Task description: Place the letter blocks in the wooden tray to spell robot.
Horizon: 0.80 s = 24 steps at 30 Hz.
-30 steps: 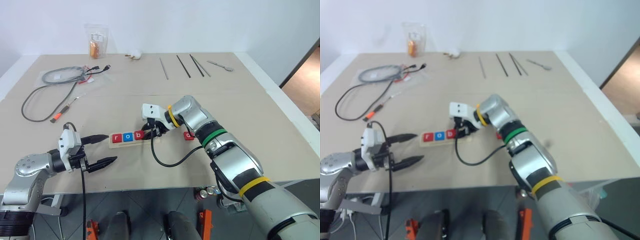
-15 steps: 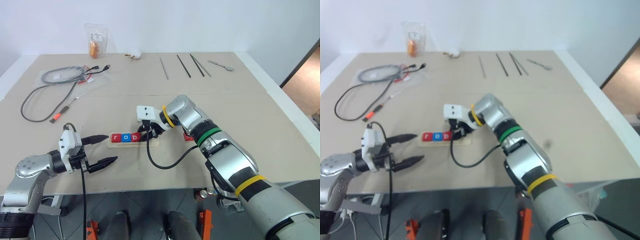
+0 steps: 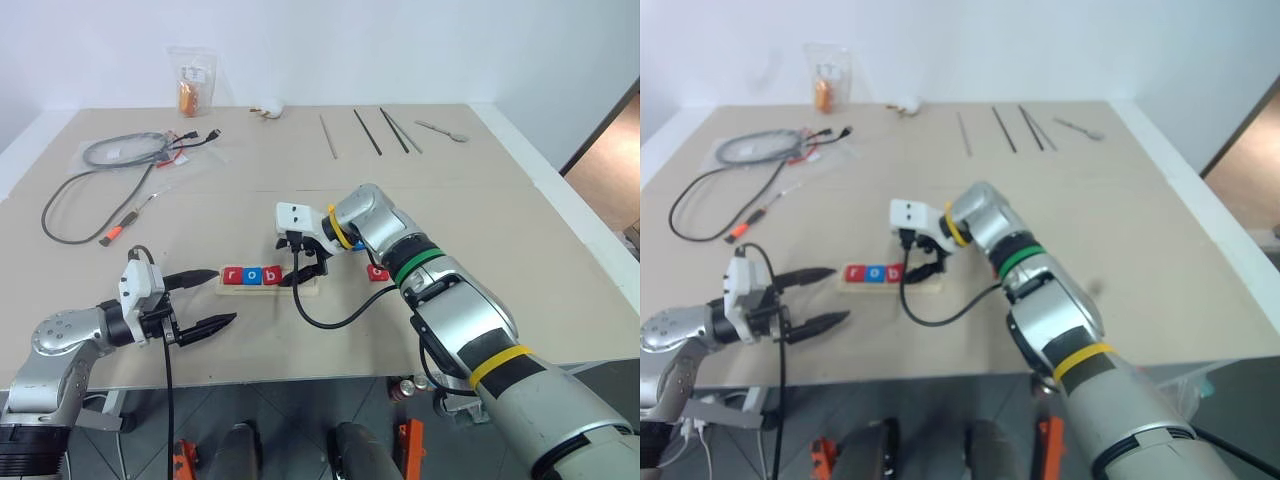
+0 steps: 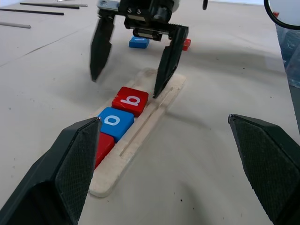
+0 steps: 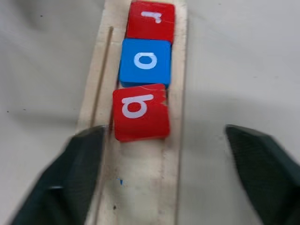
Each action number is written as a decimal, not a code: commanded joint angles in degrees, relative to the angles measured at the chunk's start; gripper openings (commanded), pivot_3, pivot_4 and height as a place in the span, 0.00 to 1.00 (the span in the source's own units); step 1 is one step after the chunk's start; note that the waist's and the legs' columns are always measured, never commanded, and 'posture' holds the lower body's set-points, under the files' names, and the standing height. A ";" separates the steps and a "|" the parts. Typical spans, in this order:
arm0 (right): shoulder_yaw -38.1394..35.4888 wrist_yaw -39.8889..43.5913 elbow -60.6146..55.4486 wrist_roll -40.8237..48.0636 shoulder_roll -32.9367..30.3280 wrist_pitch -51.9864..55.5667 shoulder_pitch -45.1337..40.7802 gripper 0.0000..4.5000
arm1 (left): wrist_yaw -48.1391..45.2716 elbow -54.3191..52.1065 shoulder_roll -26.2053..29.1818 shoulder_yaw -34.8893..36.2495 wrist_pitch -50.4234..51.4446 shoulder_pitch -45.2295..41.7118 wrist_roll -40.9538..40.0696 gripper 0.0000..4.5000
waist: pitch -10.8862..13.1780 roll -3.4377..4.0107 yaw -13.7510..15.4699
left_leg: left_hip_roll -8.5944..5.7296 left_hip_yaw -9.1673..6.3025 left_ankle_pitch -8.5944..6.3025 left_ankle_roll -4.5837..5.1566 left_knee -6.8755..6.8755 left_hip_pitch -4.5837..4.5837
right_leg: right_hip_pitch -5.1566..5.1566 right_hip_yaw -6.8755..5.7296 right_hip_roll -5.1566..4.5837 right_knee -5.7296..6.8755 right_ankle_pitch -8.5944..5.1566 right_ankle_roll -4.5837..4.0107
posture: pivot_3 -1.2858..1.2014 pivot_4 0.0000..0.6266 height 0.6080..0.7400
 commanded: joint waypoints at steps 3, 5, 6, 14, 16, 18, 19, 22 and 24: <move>-2.19 -0.28 0.16 0.45 -0.46 -0.21 -1.99 1.00 | -0.26 -0.28 -0.14 0.32 -0.47 -0.91 -0.38 1.00 | 0.00 0.00 0.00 | 0.00 0.00 0.00 0.00 -0.01 0.00 | 0.00 0.00 0.00 0.00 0.00 -0.01 | 0.52 0.24 1.00; -2.96 -0.86 0.85 0.69 -0.92 -0.16 -2.67 1.00 | -0.33 -0.17 -0.18 0.12 -0.44 -1.06 -0.29 1.00 | 0.00 0.00 0.00 | 0.00 0.00 0.00 0.00 -0.01 0.00 | 0.00 0.00 0.00 0.00 0.00 -0.01 | 0.52 0.24 1.00; -3.55 -0.92 1.16 0.95 -1.36 -0.04 -3.12 1.00 | -0.33 -0.13 -0.22 0.03 -0.45 -1.12 -0.24 1.00 | 0.00 0.00 0.00 | 0.00 0.00 0.00 0.00 -0.01 0.00 | 0.00 0.00 0.00 0.00 0.00 -0.01 | 0.52 0.24 1.00; -8.58 6.11 -3.17 4.74 -9.01 1.15 -2.79 1.00 | -0.79 -2.00 -0.37 -1.85 0.35 -2.17 -0.39 1.00 | 0.02 0.00 0.09 | -0.01 0.00 0.00 0.00 -0.01 -0.01 | 0.03 0.01 -0.01 0.00 -0.01 -0.02 | 0.52 0.24 1.00; -9.92 7.59 -7.92 5.93 -13.32 1.97 -0.01 1.00 | -0.63 -2.77 -0.58 -2.67 1.13 -4.02 -0.79 1.00 | 0.02 0.00 0.05 | -0.02 0.00 0.00 0.00 -0.01 -0.01 | 0.02 0.03 -0.01 -0.01 -0.01 -0.02 | 0.52 0.24 1.00; -11.40 8.97 -14.65 7.29 -18.16 3.47 4.28 1.00 | -0.49 -3.46 -0.93 -3.43 2.05 -5.81 -1.36 1.00 | 0.01 -0.03 0.55 | -0.02 -0.04 0.00 0.00 -0.02 -0.02 | 0.06 0.00 0.02 0.00 -0.01 0.06 | 0.52 0.24 1.00; -11.83 9.20 -17.92 7.66 -20.19 4.33 6.55 1.00 | -0.49 -3.68 -1.08 -3.68 2.35 -6.35 -1.47 1.00 | 0.01 -0.03 0.69 | -0.03 -0.07 0.00 -0.01 -0.01 -0.03 | 0.11 -0.02 0.01 -0.01 -0.09 0.20 | 0.52 0.24 1.00; -13.26 9.69 -27.48 8.98 -26.66 7.11 14.55 1.00 | -0.66 -4.16 -1.50 -4.25 3.59 -7.62 -2.22 1.00 | 0.02 -0.01 0.73 | -0.10 -0.01 -0.03 -0.04 -0.01 -0.05 | 0.10 0.07 -0.05 -0.02 -0.06 0.23 | 0.52 0.24 1.00; -14.19 9.37 -32.49 9.92 -30.05 9.19 19.05 1.00 | -0.78 -3.88 -1.66 -4.38 4.35 -8.35 -2.85 1.00 | 0.04 0.01 0.65 | -0.11 0.01 -0.06 -0.09 0.00 -0.05 | 0.09 0.10 -0.05 -0.02 -0.02 0.33 | 0.52 0.24 1.00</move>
